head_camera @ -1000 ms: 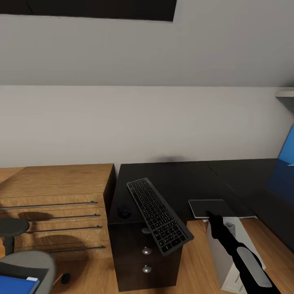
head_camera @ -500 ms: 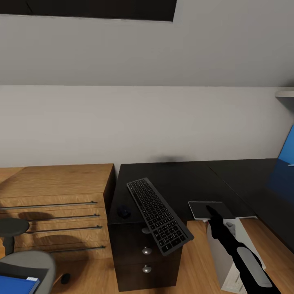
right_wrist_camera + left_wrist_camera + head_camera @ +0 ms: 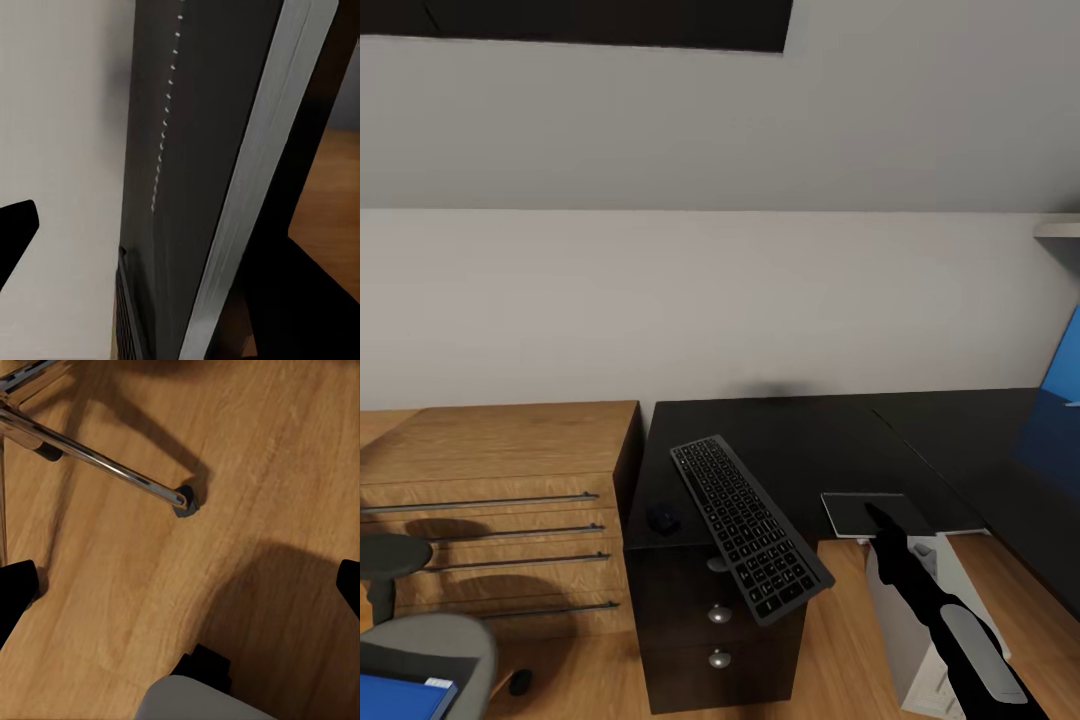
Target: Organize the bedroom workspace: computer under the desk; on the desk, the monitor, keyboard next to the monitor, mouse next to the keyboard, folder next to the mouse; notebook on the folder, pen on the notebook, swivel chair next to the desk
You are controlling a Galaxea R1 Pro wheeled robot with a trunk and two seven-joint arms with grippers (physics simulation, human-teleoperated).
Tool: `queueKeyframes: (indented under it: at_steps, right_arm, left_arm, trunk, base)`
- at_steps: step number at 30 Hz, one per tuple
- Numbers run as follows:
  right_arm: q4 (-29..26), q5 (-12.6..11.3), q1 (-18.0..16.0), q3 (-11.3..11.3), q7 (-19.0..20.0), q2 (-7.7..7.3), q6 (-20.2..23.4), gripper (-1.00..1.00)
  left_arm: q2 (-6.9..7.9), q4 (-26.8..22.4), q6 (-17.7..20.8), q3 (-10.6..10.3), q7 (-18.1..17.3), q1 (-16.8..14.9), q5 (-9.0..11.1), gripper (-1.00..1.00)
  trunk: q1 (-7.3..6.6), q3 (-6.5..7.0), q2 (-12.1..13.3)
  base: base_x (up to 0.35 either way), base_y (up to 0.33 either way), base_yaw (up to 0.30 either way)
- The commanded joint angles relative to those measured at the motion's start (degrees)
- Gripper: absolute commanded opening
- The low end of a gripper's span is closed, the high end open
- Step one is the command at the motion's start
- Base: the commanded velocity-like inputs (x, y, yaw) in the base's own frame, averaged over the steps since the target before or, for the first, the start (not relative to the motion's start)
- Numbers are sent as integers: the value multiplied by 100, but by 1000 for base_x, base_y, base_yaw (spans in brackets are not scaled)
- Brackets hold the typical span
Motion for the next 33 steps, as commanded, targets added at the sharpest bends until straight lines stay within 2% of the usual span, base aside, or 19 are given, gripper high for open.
queueKeyframes:
  at_steps: [1,17,23,33]
  right_arm:
    - [2,-32,-2,-12,7,2,34,100]
    - [2,-40,-2,-12,18,-7,26,100]
    - [2,-40,-2,-12,18,-7,26,100]
    - [2,-40,-2,-12,18,-7,24,100]
  left_arm:
    - [6,-10,-45,-31,27,-3,58,100]
    - [20,-10,-45,-31,27,-3,58,100]
    - [21,-9,-45,-31,27,-3,57,100]
    - [21,-10,-45,-31,27,-3,57,100]
  trunk:
    - [0,-5,-3]
    - [0,-5,-3]
    - [0,-5,-3]
    - [0,-5,-3]
  base:
    - [-69,0,0]
    - [-9,0,0]
    - [-180,0,0]
    - [-21,0,0]
